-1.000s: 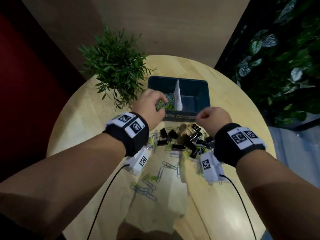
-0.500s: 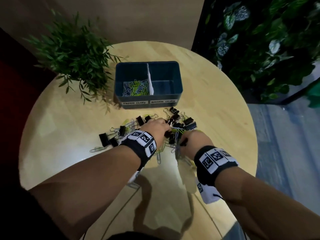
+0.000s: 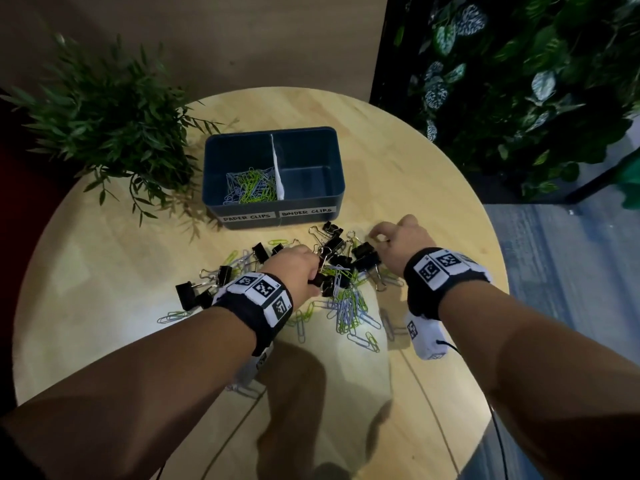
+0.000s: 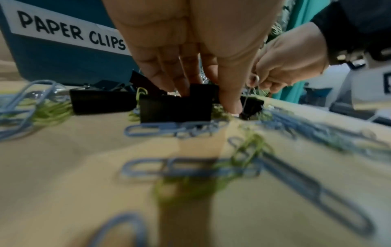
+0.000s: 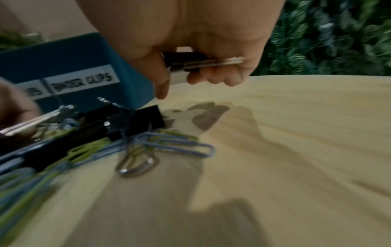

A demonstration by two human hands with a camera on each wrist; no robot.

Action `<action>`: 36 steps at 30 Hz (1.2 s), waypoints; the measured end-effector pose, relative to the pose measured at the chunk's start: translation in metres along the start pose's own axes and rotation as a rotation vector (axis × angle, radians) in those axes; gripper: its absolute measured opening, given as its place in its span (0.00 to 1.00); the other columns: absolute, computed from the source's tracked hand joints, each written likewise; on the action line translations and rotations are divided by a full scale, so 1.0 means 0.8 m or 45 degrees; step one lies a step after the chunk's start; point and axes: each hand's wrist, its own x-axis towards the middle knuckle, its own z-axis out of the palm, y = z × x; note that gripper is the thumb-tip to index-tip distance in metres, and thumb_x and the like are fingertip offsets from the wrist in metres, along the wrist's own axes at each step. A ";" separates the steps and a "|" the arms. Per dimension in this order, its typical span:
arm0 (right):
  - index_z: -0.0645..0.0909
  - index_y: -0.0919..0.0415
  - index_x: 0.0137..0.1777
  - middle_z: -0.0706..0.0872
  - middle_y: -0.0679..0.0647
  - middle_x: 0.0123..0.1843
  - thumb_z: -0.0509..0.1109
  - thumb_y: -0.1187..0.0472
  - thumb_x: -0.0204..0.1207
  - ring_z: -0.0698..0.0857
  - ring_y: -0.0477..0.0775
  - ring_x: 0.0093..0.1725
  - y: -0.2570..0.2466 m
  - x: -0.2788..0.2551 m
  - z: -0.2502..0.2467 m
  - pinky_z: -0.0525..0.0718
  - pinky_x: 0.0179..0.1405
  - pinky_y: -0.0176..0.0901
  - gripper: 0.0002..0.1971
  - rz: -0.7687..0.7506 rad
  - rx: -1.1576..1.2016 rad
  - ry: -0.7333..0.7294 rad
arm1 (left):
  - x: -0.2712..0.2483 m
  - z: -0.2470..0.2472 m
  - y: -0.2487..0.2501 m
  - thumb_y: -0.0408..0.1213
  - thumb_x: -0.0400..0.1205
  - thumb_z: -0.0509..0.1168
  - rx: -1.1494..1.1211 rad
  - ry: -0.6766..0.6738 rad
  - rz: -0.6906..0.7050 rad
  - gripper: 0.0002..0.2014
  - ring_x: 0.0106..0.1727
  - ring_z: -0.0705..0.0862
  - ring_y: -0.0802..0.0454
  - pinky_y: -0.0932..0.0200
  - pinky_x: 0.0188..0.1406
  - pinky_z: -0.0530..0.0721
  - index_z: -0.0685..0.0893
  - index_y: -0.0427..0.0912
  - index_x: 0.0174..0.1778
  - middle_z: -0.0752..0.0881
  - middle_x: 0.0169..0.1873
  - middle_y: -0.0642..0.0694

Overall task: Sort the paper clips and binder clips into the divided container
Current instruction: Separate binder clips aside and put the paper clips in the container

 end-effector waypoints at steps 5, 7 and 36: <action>0.69 0.45 0.71 0.68 0.56 0.61 0.75 0.52 0.69 0.80 0.60 0.57 -0.018 0.002 0.017 0.86 0.56 0.53 0.30 -0.064 -0.046 -0.168 | 0.003 -0.028 0.013 0.47 0.71 0.75 -0.206 0.240 -0.055 0.15 0.45 0.77 0.52 0.59 0.43 0.74 0.74 0.48 0.35 0.78 0.44 0.53; 0.72 0.48 0.69 0.68 0.56 0.59 0.77 0.54 0.67 0.81 0.61 0.55 -0.020 0.003 0.020 0.85 0.57 0.52 0.30 -0.070 -0.115 -0.130 | 0.013 -0.039 0.026 0.49 0.71 0.74 -0.218 0.279 -0.018 0.14 0.46 0.77 0.53 0.59 0.43 0.72 0.75 0.49 0.37 0.79 0.45 0.53; 0.85 0.50 0.59 0.83 0.53 0.58 0.62 0.59 0.79 0.76 0.56 0.62 0.041 -0.038 0.020 0.78 0.62 0.47 0.14 -0.193 -0.143 0.177 | 0.085 -0.006 0.059 0.27 0.79 0.61 -0.087 0.115 0.063 0.20 0.68 0.73 0.44 0.52 0.68 0.75 0.78 0.44 0.67 0.76 0.66 0.45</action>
